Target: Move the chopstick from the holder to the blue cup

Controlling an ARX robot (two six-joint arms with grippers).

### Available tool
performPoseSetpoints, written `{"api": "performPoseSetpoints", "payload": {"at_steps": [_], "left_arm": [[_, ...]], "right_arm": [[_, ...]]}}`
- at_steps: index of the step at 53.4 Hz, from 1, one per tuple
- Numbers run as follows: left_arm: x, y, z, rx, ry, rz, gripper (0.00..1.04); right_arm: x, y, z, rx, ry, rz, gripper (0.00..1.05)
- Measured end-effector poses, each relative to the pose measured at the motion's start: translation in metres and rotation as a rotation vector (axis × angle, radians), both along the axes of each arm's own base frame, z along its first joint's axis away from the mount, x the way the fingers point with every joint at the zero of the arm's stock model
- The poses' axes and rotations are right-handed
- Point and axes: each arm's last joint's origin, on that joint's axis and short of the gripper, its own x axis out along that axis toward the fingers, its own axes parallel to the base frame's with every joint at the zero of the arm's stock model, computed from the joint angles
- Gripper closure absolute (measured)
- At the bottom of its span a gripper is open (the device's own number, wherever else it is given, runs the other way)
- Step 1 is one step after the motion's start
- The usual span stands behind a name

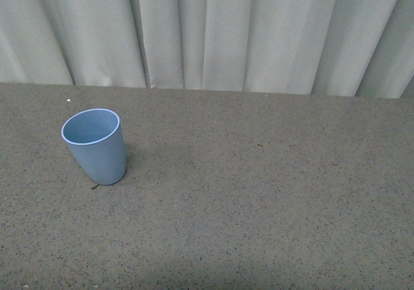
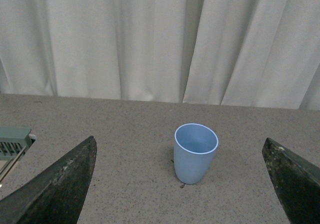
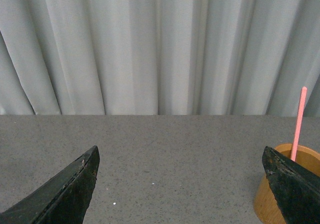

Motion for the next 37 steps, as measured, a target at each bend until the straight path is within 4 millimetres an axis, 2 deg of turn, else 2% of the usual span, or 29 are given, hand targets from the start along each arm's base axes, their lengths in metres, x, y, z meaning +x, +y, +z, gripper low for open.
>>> {"api": "performPoseSetpoints", "payload": {"at_steps": [37], "left_arm": [[0.0000,0.0000,0.0000,0.000,0.000,0.000,0.07]], "right_arm": [[0.0000,0.0000,0.0000,0.000,0.000,0.000,0.09]]}}
